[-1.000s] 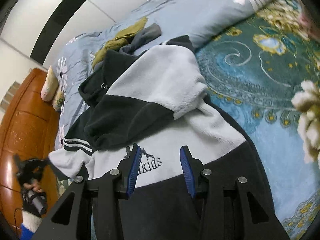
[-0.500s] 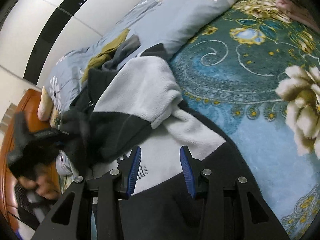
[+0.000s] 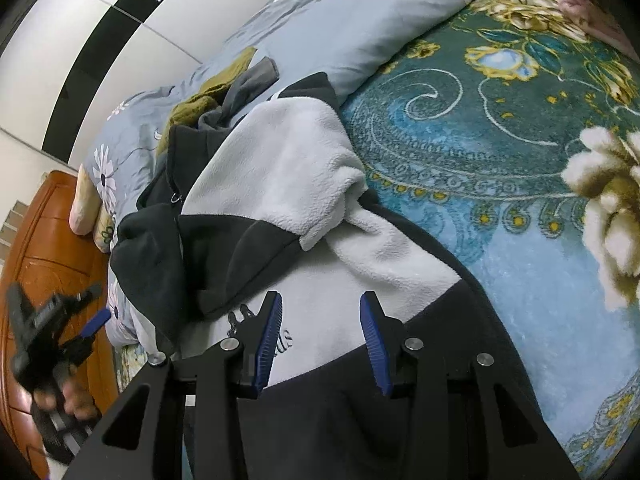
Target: Fold clothes
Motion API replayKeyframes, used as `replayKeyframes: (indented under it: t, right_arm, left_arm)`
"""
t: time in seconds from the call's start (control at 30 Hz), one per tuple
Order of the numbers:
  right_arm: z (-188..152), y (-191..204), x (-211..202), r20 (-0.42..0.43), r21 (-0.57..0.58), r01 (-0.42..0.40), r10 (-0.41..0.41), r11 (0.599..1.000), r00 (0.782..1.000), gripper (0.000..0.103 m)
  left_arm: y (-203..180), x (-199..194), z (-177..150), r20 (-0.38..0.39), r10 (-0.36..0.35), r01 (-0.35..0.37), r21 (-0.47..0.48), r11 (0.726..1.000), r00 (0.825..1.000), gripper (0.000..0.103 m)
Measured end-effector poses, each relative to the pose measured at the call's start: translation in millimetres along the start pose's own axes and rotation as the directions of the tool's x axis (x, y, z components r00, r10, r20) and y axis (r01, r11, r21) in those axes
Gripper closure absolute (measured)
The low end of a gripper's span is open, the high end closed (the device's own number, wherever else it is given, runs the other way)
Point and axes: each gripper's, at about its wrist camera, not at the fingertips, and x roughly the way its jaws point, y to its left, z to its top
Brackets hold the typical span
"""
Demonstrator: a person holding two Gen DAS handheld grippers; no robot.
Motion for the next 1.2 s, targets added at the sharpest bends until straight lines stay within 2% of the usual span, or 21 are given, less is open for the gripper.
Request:
replayKeyframes:
  t: [0.1,0.13,0.17,0.2,0.27,0.33,0.4,0.43,0.47,0.57,0.63,0.67,0.73,0.77,0.83,0.87,0.97,1.07,1.2]
  right_arm:
    - [-0.6,-0.9,3.7,-0.009,-0.006,0.019,-0.019,1.0,1.0,0.061]
    - [-0.6,-2.7,4.2,-0.01,0.001,0.023,-0.023,1.0,1.0,0.061]
    - [-0.4,-4.9,4.3,-0.01,0.01,0.026,-0.026,1.0,1.0,0.061]
    - [-0.1,-7.5,4.1,-0.01,0.022,0.027,-0.027,0.999,1.0,0.061]
    - [1.1,-12.5,3.1,-0.008,0.047,0.023,-0.023,0.999,1.0,0.061]
    - [2.1,-16.0,2.0,-0.005,0.065,0.017,-0.017,0.998,1.0,0.061]
    - [2.8,-17.6,1.0,-0.003,0.077,0.008,-0.008,0.997,1.0,0.061]
    - [3.3,-18.0,0.9,-0.003,0.082,0.001,-0.001,0.997,1.0,0.061]
    - [3.7,-17.9,0.9,-0.005,0.087,-0.008,0.008,0.996,1.0,0.061]
    - [3.6,-14.0,1.6,-0.012,0.084,-0.038,0.04,0.996,0.999,0.061]
    - [2.9,-9.1,1.9,-0.016,0.067,-0.052,0.054,0.996,0.998,0.061]
    - [2.8,-6.9,2.0,-0.017,0.059,-0.057,0.058,0.997,0.998,0.061]
    - [3.4,-4.7,1.9,-0.015,0.055,-0.064,0.065,0.996,0.998,0.061]
    - [4.1,-4.5,1.6,-0.012,0.058,-0.067,0.067,0.996,0.998,0.061]
    - [6.0,-8.3,0.0,0.001,0.081,-0.074,0.074,0.994,0.997,0.061]
    - [7.2,-11.4,-1.5,0.009,0.098,-0.078,0.078,0.992,0.997,0.061]
    - [10.5,-24.6,-7.3,0.038,0.159,-0.098,0.093,0.982,0.995,0.061]
    - [13.2,-36.0,-11.0,0.054,0.198,-0.105,0.096,0.975,0.994,0.061]
    - [16.9,-53.8,-15.6,0.074,0.257,-0.085,0.068,0.963,0.995,0.061]
  left_arm:
    - [0.6,25.0,10.6,-0.007,-0.025,0.025,-0.066,0.997,1.0,0.043]
    - [0.8,33.3,14.1,-0.009,-0.034,0.033,-0.088,0.996,0.999,0.051]
    - [0.3,39.0,15.8,-0.011,-0.037,0.036,-0.102,0.994,0.999,0.065]
    - [-0.1,39.9,15.7,-0.012,-0.032,0.03,-0.106,0.994,0.999,0.093]
    - [2.1,32.2,16.8,0.004,-0.016,0.016,-0.108,0.994,1.0,0.093]
    - [7.1,11.7,21.0,0.062,-0.002,0.009,-0.107,0.994,0.998,0.093]
    - [16.6,-23.3,26.6,0.148,0.042,-0.027,-0.105,0.994,0.988,0.093]
    - [20.8,-40.5,29.8,0.19,0.075,-0.056,-0.103,0.993,0.979,0.093]
    - [24.5,-62.3,33.7,0.247,0.114,-0.092,-0.098,0.991,0.962,0.093]
    - [23.3,-126.3,44.9,0.411,0.202,-0.192,-0.067,0.979,0.889,0.093]
    - [5.8,-156.4,49.3,0.487,0.215,-0.231,-0.027,0.973,0.847,0.093]
    - [-4.1,-165.6,50.1,0.513,0.212,-0.243,-0.007,0.97,0.832,0.093]
    - [-28.8,-169.5,47.0,0.54,0.181,-0.243,0.045,0.969,0.822,0.093]
    - [-44.1,-165.4,43.4,0.543,0.159,-0.239,0.079,0.968,0.824,0.093]
    - [-78.8,-147.7,33.1,0.53,0.11,-0.225,0.159,0.961,0.841,0.093]
    - [-98.5,-133.2,25.7,0.513,0.084,-0.218,0.208,0.954,0.854,0.093]
    - [-154.9,-70.4,-3.0,0.408,0.021,-0.168,0.329,0.929,0.913,0.093]
    - [-194.5,-13.1,-29.3,0.299,-0.005,-0.118,0.392,0.912,0.954,0.093]
    - [-216.7,53.7,-53.2,0.146,0.027,-0.088,0.43,0.899,0.989,0.093]
